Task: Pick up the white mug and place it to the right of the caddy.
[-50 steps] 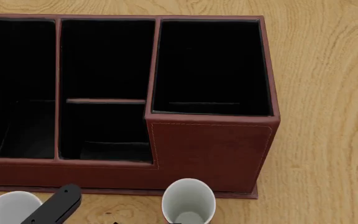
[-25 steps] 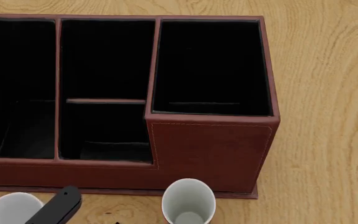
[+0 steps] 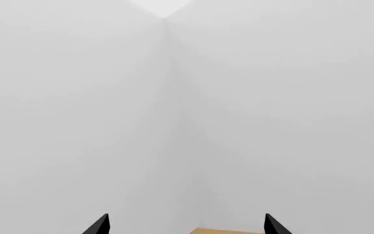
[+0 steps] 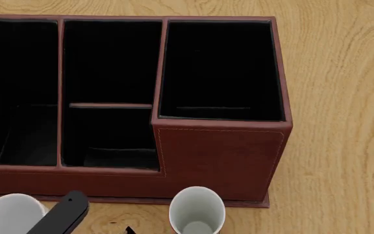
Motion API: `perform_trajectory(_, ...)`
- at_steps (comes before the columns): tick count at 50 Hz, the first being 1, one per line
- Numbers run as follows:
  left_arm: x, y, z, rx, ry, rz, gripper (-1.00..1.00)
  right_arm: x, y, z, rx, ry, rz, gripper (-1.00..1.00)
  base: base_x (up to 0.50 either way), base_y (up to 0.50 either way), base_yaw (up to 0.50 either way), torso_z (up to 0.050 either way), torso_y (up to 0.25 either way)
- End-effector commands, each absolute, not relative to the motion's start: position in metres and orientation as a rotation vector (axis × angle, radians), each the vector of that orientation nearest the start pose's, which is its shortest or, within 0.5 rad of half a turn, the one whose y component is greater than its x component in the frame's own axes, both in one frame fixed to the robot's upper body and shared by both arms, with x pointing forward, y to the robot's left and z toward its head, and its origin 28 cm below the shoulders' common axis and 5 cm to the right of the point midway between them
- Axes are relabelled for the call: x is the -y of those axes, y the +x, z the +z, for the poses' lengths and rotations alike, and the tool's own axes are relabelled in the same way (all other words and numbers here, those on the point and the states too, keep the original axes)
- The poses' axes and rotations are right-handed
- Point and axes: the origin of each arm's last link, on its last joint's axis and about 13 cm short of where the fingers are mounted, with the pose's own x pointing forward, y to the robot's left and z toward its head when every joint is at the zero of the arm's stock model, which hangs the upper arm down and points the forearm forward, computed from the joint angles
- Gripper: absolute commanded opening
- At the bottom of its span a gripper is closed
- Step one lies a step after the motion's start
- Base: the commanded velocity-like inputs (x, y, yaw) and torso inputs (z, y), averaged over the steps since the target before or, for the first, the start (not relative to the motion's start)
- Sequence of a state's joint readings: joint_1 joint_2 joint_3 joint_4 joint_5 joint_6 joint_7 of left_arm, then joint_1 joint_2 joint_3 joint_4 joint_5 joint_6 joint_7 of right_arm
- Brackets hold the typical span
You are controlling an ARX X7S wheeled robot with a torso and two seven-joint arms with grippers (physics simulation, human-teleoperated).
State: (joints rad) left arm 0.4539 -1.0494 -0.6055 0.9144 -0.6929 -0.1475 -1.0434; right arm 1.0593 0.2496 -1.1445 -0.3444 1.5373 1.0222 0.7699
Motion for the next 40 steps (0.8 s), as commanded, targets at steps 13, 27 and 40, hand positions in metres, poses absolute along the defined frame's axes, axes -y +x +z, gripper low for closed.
perform_trajectory(13,-0.317,0.135,0.238,0.653,0.241,0.598,1.0,-0.008,0.179,0.204,-0.408,-0.424,0.93,-1.0,0.0,0.0,0.0,0.0,0.0)
perform_trajectory(27,-0.315,0.132,0.241,0.658,0.247,0.596,1.0,0.001,0.166,0.224,-0.342,-0.395,0.929,-1.0,0.0,0.0,0.0,0.0,0.0)
perform_trajectory(40,-0.313,0.13,0.242,0.662,0.248,0.59,1.0,0.011,0.158,0.248,-0.263,-0.363,0.895,-1.0,0.0,0.0,0.0,0.0,0.0)
